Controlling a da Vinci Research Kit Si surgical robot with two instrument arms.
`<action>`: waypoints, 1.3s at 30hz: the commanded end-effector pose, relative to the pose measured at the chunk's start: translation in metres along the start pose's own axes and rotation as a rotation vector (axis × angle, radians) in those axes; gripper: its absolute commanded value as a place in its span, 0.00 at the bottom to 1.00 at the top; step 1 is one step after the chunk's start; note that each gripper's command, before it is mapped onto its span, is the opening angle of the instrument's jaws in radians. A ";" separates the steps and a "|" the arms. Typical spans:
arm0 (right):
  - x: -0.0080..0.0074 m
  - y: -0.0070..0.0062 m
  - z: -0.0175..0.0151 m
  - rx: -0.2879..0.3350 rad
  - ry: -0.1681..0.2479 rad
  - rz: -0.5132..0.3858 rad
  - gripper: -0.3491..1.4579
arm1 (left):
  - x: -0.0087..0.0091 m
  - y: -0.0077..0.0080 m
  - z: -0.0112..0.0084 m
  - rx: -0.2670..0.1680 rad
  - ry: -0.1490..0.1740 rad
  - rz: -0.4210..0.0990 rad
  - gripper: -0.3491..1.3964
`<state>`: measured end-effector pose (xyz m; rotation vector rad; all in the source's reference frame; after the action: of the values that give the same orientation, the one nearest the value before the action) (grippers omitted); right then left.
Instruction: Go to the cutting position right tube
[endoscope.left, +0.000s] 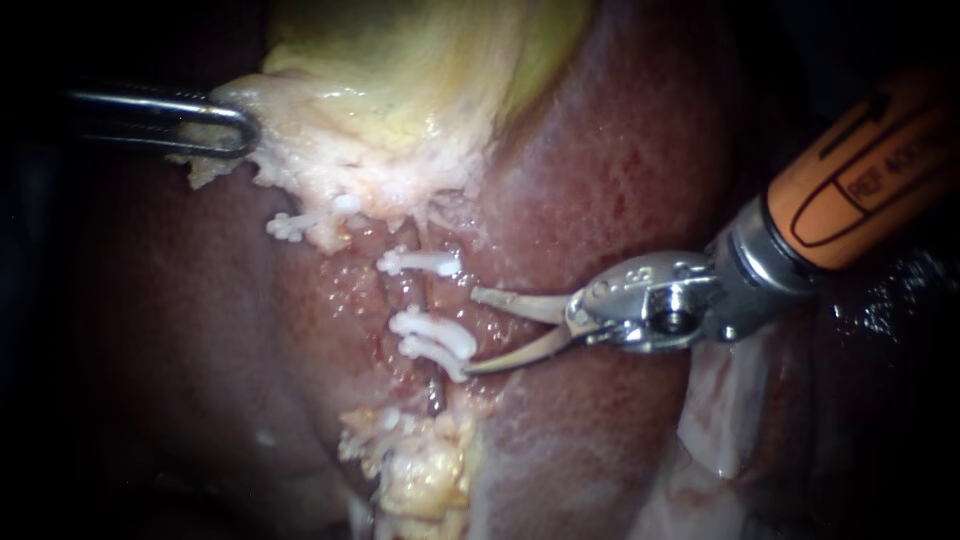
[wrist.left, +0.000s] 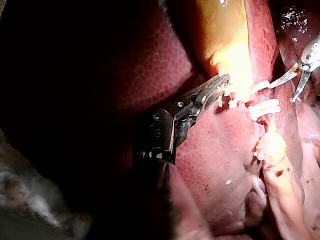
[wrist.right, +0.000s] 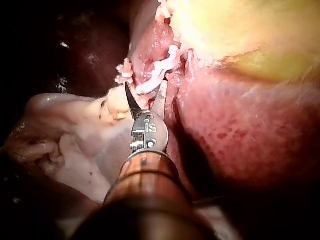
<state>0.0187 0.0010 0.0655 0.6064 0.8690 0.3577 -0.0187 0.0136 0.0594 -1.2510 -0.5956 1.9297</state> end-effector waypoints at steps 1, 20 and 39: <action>-0.0002 0.0003 0.0003 0.004 -0.003 -0.001 0.85 | 0.0000 0.0001 0.0000 0.001 0.000 0.000 0.00; -0.0014 0.0045 0.0035 0.109 0.107 -0.052 0.88 | 0.0000 0.0001 0.0000 0.001 0.000 -0.001 0.00; -0.0012 0.0055 0.0061 0.175 0.133 -0.109 0.88 | 0.0000 0.0001 0.0001 0.001 0.000 -0.001 0.00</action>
<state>0.0227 0.0025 0.0727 0.7009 1.0643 0.2237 -0.0188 0.0135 0.0593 -1.2506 -0.5946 1.9288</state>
